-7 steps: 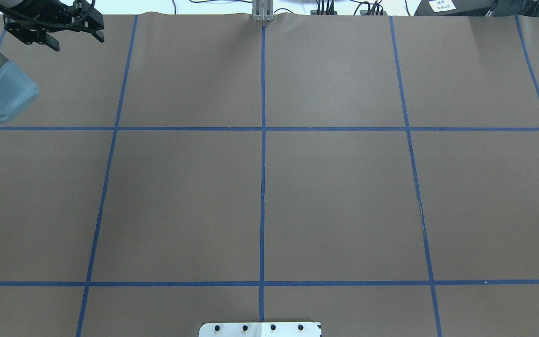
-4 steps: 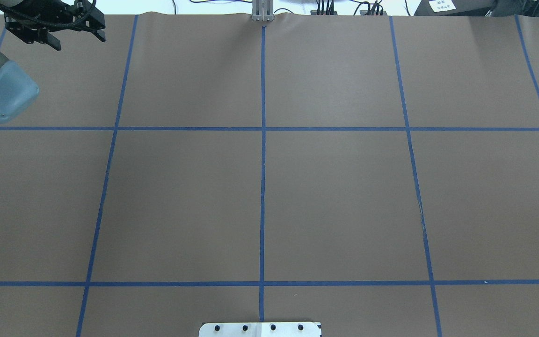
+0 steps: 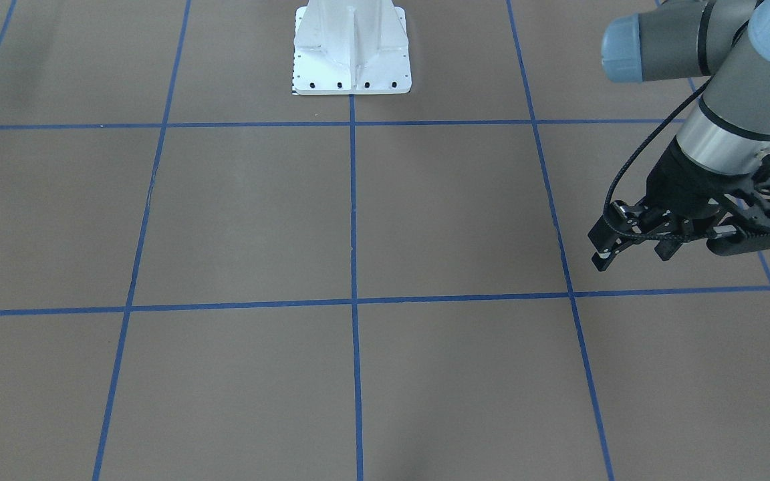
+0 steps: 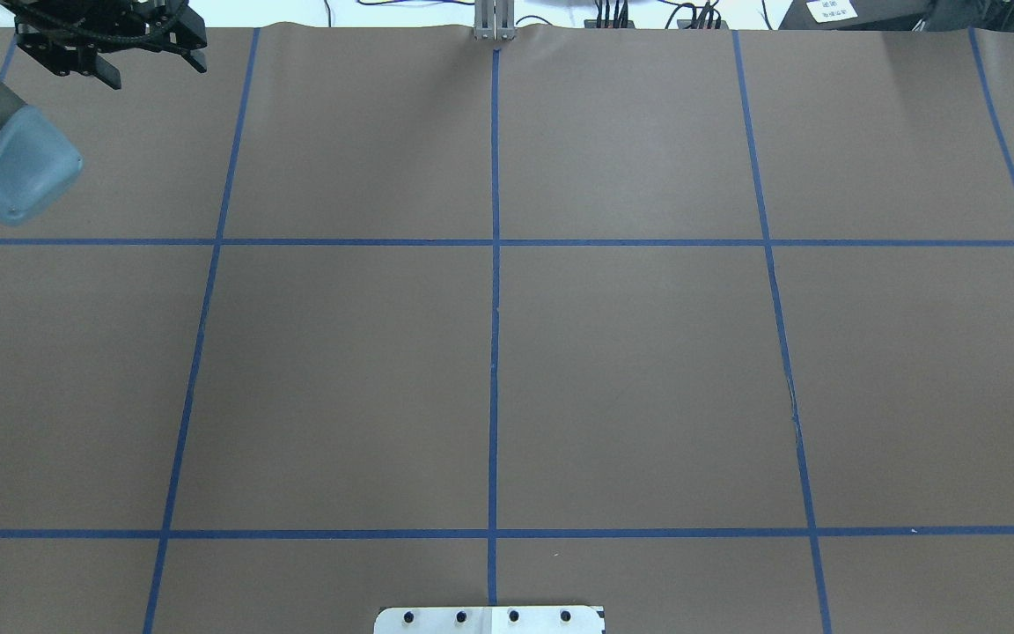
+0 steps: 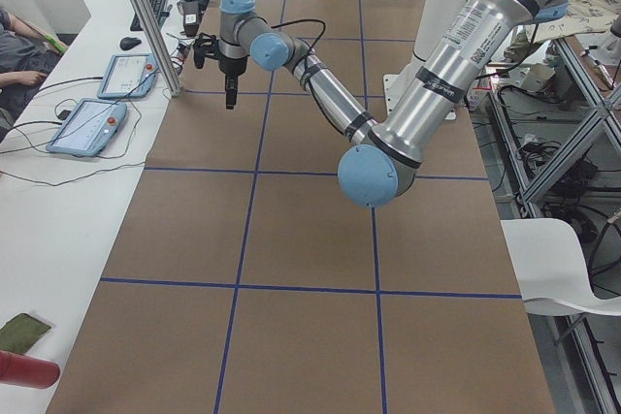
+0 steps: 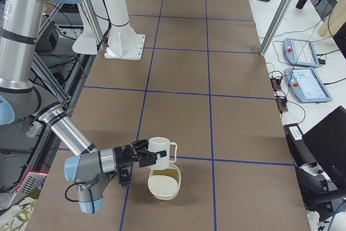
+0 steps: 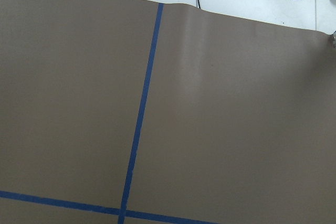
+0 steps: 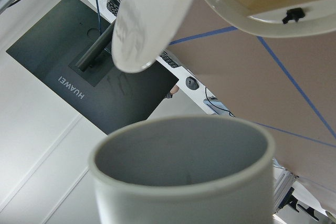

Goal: Left arm hands cup to right arm to dump lemon

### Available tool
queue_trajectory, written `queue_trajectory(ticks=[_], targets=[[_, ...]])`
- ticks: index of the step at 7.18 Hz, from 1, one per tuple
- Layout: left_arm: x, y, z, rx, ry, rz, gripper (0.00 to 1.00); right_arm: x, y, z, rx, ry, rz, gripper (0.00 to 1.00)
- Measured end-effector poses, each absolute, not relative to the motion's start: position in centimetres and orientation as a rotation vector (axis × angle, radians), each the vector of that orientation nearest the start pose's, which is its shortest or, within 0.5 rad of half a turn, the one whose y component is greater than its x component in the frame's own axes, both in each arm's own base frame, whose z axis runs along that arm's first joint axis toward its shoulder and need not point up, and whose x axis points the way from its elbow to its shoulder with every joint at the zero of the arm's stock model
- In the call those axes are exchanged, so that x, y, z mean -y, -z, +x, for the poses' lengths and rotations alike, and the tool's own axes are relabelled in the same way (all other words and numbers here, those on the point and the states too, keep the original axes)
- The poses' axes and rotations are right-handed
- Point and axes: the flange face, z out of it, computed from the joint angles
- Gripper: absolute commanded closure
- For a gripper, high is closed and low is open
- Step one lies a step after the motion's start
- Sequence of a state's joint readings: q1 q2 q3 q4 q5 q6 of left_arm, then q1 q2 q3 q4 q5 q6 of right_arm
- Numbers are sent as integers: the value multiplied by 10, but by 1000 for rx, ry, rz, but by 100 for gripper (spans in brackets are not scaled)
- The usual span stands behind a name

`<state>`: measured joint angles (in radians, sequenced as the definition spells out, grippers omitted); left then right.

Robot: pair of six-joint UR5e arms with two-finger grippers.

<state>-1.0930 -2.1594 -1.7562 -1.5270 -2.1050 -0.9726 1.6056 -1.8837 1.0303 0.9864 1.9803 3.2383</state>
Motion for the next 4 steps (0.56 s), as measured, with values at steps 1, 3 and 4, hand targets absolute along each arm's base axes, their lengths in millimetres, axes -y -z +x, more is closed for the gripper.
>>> queue_trajectory(ticks=[1, 3, 4], targets=[[613, -235, 225, -852, 269, 198, 0, 198, -753, 101, -2475, 2202, 540, 95], [613, -233, 225, -849, 270, 199, 0, 198, -754, 101, -2470, 2191, 548, 95], [613, -233, 225, -848, 270, 199, 0, 199, -753, 101, -2455, 2179, 572, 95]])
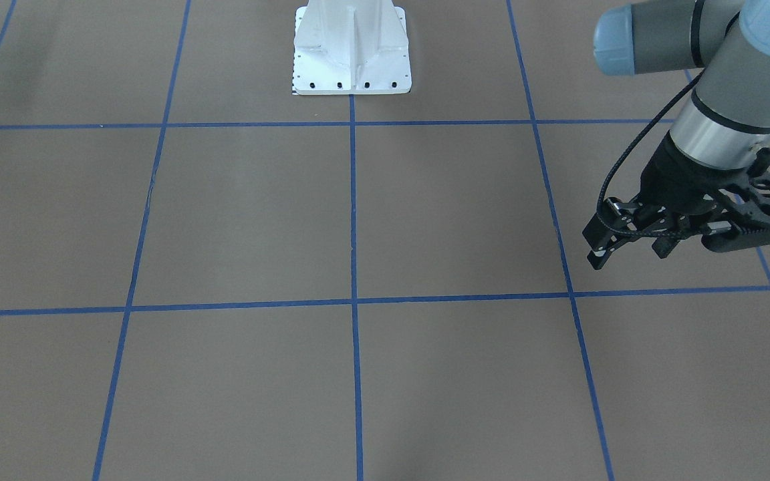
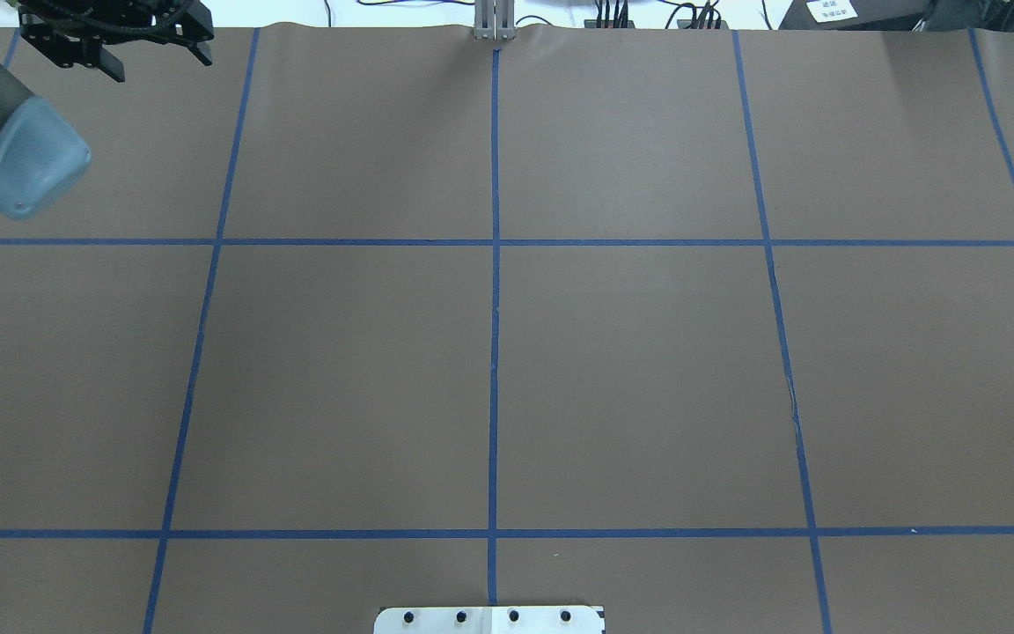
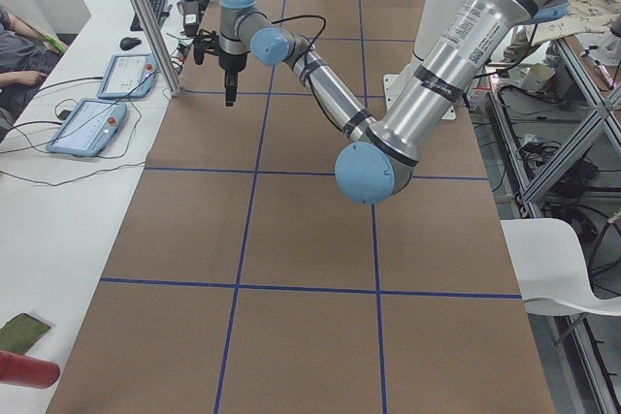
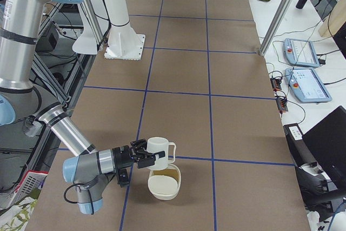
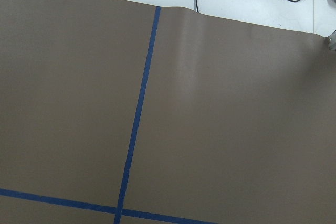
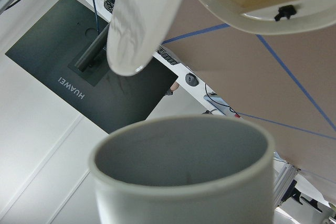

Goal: Left arm hands cup to right arm to dump lemon

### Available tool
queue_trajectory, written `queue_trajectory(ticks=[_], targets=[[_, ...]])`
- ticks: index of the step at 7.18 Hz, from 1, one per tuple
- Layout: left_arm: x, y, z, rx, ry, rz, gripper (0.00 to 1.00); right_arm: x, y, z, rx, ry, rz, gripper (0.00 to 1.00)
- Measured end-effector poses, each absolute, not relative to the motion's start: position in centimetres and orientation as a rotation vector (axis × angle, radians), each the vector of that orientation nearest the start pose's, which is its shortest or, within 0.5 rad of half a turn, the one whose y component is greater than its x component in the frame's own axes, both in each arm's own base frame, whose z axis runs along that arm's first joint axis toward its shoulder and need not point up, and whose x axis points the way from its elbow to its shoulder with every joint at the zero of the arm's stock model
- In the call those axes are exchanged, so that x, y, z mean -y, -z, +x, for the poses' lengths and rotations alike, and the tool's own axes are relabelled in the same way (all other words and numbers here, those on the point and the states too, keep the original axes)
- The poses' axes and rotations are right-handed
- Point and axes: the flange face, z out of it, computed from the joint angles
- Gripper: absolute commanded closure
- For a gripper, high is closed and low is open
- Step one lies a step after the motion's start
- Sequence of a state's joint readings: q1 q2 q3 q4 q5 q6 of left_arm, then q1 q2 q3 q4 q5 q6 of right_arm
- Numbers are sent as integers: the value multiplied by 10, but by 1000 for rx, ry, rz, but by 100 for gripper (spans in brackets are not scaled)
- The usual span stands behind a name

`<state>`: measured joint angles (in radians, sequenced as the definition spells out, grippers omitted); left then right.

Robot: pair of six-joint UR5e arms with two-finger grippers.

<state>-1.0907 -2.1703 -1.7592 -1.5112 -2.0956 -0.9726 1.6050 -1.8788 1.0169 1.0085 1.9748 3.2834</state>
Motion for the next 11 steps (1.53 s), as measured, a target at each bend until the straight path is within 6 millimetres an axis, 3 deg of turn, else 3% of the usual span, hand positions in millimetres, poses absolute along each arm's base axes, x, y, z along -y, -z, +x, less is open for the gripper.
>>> queue_trajectory(ticks=[4, 11], targets=[[613, -234, 225, -848, 270, 199, 0, 200, -748, 101, -2488, 2118, 600, 94], [614, -233, 226, -849, 270, 200, 0, 203, -741, 100, -2889, 2173, 32, 93]])
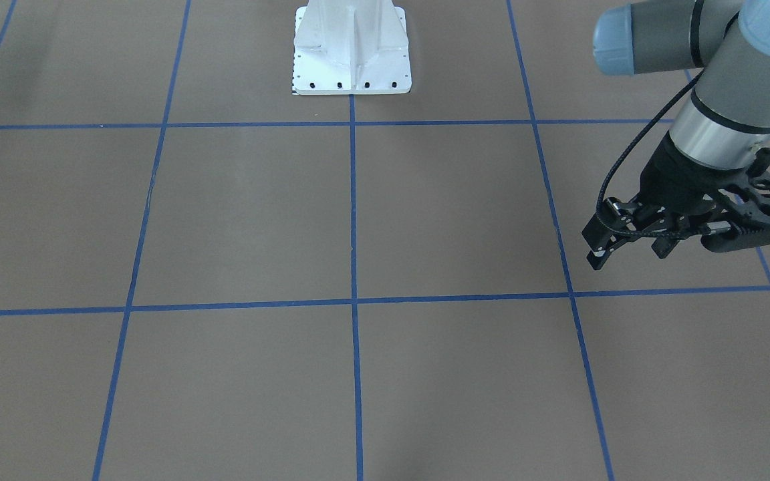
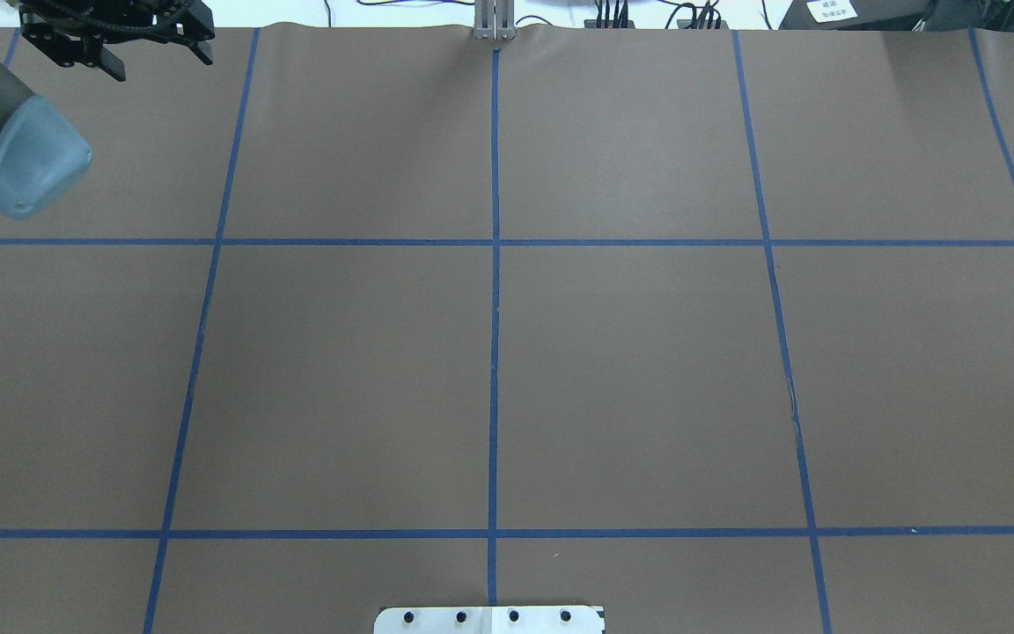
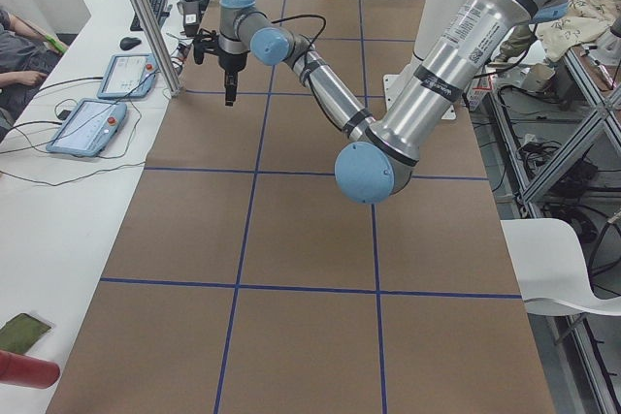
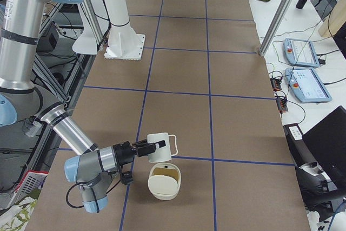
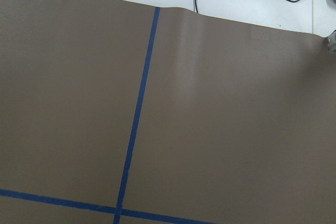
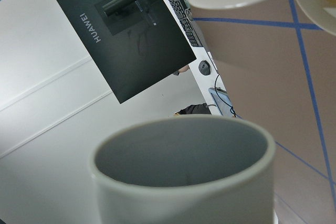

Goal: Left arm hands cup to right arm to dump lemon

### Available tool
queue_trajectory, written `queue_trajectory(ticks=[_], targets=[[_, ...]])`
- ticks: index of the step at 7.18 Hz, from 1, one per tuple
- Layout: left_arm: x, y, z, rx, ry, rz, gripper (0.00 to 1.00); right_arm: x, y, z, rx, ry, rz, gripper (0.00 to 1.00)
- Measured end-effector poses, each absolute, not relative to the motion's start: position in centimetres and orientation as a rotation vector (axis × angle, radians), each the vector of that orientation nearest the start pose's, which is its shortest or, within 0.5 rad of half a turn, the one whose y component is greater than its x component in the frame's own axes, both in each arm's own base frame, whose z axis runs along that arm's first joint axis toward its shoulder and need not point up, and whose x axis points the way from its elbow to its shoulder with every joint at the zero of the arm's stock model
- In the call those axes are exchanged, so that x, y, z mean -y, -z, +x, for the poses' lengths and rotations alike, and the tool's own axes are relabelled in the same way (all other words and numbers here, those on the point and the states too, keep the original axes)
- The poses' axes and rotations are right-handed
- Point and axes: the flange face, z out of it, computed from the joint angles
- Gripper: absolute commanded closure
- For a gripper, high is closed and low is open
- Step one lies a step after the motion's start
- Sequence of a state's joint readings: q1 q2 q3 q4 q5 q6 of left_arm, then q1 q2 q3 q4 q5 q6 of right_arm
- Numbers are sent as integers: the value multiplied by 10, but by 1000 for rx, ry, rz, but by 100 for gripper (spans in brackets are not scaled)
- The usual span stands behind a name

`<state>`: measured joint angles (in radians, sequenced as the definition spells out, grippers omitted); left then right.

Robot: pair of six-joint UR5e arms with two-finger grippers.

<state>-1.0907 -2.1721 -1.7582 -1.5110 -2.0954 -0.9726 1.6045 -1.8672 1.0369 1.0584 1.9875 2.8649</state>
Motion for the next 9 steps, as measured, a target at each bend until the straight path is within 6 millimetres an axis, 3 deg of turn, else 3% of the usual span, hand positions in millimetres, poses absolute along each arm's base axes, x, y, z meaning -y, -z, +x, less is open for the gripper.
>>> queue_trajectory(ticks=[4, 6, 9], targets=[[613, -232, 227, -850, 268, 199, 0, 201, -742, 96, -3190, 2157, -611, 92], [609, -228, 231, -857, 256, 205, 0, 200, -745, 92, -3362, 2070, -1080, 91], [603, -225, 237, -863, 241, 206, 0, 206, -753, 87, -3477, 1885, -1869, 91]])
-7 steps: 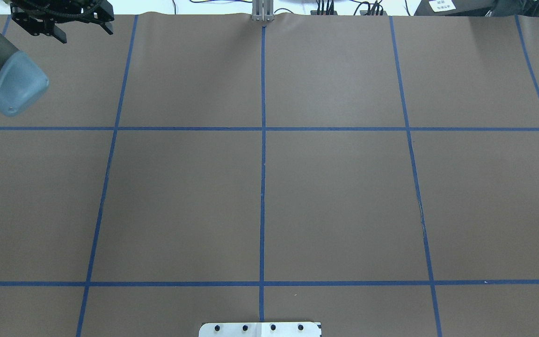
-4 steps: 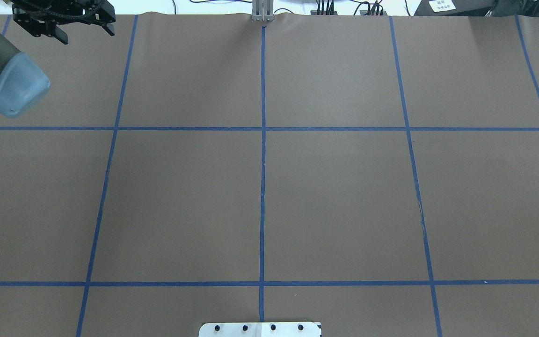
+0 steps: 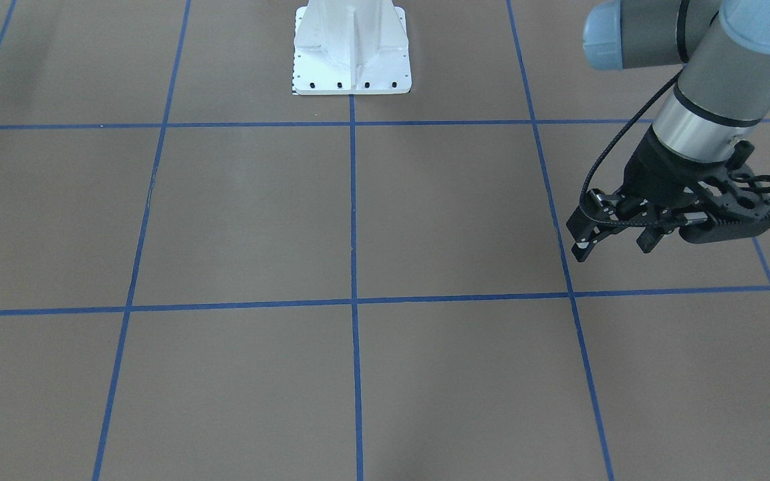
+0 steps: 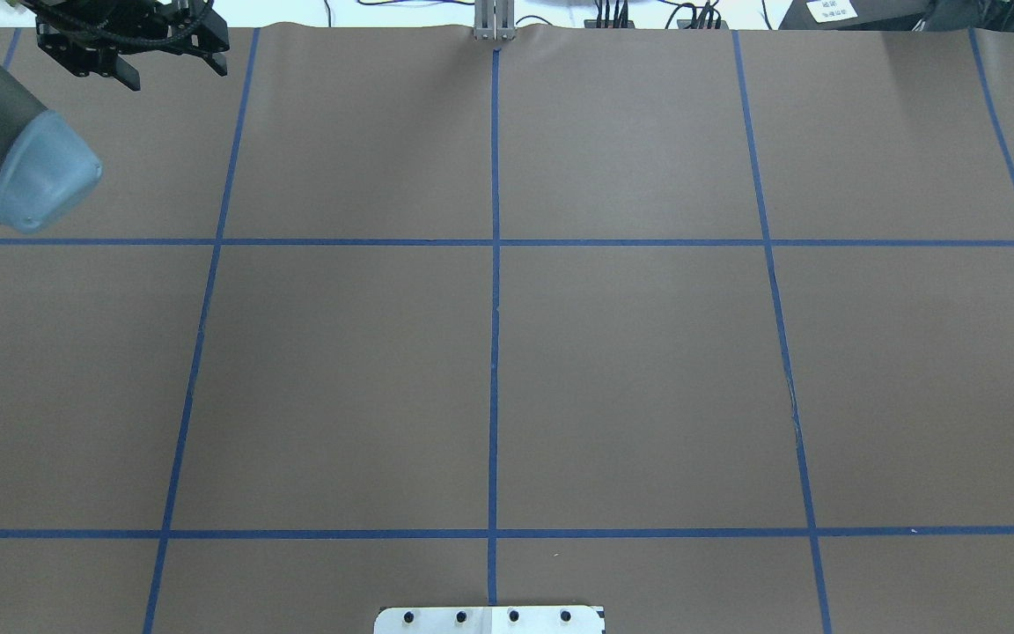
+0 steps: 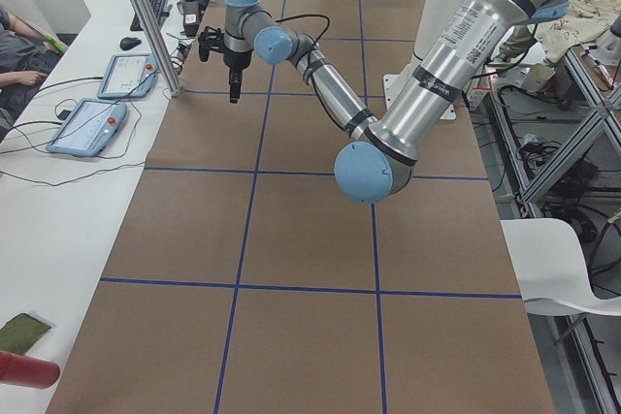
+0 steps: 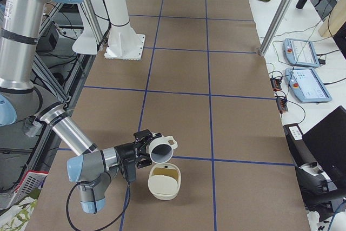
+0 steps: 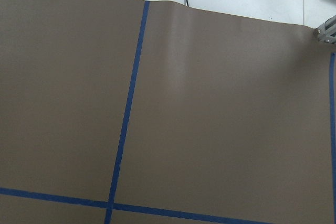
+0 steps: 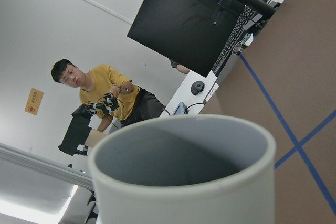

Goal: Left arm hands cup to right arm to dump lemon

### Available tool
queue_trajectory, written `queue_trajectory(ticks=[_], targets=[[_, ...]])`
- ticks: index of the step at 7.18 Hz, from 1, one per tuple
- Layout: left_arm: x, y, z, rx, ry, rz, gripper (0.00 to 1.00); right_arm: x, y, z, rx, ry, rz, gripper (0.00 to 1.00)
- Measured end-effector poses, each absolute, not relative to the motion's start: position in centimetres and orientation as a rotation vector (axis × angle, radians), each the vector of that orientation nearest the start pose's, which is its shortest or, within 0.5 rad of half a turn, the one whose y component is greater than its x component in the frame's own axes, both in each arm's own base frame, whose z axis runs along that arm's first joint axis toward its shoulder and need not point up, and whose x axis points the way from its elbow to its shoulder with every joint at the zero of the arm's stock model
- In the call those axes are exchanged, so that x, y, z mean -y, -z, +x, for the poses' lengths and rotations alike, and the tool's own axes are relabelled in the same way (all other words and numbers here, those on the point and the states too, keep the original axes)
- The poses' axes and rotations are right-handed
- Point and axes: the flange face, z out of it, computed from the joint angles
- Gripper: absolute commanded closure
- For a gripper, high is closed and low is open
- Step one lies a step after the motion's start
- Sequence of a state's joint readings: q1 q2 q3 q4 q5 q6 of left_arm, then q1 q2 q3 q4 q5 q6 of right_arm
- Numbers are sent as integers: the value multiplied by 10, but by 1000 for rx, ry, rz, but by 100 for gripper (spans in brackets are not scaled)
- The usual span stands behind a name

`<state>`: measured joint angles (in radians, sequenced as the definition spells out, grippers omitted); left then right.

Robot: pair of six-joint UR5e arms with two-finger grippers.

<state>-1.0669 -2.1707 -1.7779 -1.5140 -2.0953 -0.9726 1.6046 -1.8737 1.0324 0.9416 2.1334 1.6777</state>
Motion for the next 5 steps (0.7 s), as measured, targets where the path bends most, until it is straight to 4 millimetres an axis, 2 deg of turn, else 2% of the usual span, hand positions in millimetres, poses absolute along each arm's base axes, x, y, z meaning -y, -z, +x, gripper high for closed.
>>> queue_trajectory(ticks=[3, 4, 5], targets=[[602, -229, 240, -861, 238, 201, 0, 210, -757, 87, 1325, -631, 961, 92], [601, -230, 241, -861, 237, 199, 0, 218, -750, 87, 1292, -599, 986, 92], [601, -231, 242, -861, 235, 198, 0, 235, -734, 88, 1268, -576, 1000, 92]])
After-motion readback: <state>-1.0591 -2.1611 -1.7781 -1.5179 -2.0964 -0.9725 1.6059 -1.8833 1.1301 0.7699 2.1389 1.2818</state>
